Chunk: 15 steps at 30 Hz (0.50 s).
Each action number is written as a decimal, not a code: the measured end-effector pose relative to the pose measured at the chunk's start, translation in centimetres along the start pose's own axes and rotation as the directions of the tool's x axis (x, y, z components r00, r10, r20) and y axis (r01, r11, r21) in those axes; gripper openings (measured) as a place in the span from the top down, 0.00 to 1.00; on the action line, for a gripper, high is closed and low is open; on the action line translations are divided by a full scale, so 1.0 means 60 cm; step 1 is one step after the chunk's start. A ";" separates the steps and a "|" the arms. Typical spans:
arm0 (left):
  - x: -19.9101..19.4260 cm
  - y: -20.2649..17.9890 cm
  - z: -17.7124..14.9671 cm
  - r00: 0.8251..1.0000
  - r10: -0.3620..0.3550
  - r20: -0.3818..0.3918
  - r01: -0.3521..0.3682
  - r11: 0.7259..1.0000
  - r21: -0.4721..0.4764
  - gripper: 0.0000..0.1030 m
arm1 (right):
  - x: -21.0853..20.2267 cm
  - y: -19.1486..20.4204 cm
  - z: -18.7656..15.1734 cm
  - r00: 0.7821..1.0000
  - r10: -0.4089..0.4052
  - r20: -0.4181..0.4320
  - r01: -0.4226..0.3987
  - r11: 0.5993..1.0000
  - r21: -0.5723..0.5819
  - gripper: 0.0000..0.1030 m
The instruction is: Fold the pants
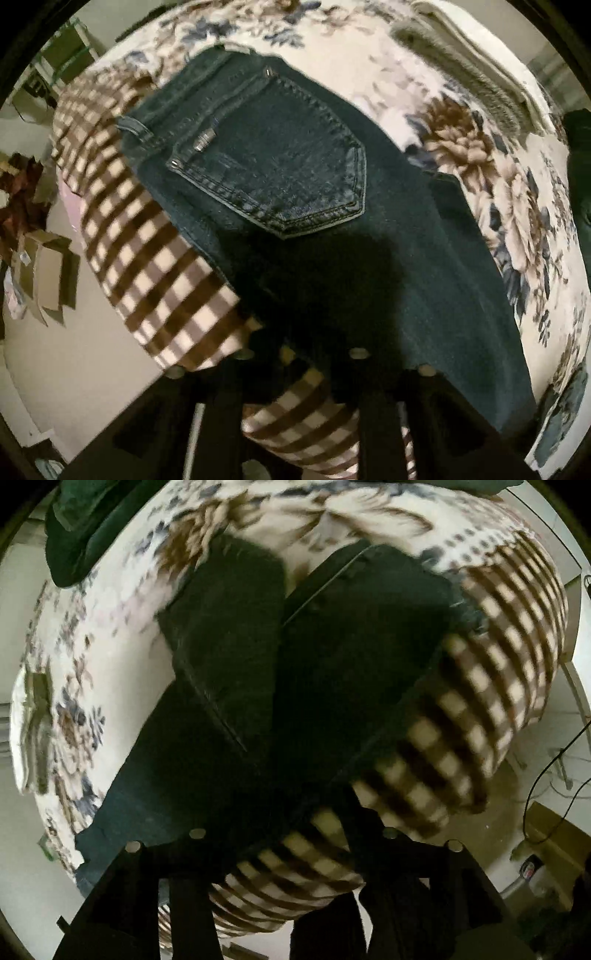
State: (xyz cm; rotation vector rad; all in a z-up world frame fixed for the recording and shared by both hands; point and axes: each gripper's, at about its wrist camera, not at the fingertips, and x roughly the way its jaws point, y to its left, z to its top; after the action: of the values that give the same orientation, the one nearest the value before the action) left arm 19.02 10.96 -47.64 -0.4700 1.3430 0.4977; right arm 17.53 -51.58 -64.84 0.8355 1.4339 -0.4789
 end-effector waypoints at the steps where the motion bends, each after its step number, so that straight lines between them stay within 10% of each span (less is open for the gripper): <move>1: -0.007 -0.003 -0.003 1.000 0.009 0.011 -0.009 1.000 0.013 0.61 | -0.011 0.003 0.003 1.000 -0.012 0.021 0.012 1.000 -0.007 0.46; 4: -0.026 -0.014 -0.009 0.997 0.035 0.062 -0.039 0.998 0.057 0.26 | -0.067 0.027 0.021 0.990 -0.017 0.140 0.026 0.998 -0.061 0.44; 8: -0.021 -0.033 -0.018 0.992 0.096 0.077 -0.105 0.987 0.124 0.24 | -0.083 0.122 0.056 0.966 -0.043 0.254 0.110 0.961 -0.255 0.32; 15: -0.001 -0.075 -0.038 0.987 0.156 0.042 -0.162 0.964 0.211 0.24 | 0.064 0.256 0.064 0.908 -0.257 0.330 0.404 0.740 -0.537 0.25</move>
State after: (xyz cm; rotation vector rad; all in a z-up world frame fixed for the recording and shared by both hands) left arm 19.86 6.00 -47.81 -0.1788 1.3988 0.4827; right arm 31.89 -43.86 -65.60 -0.0017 1.3953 -0.3422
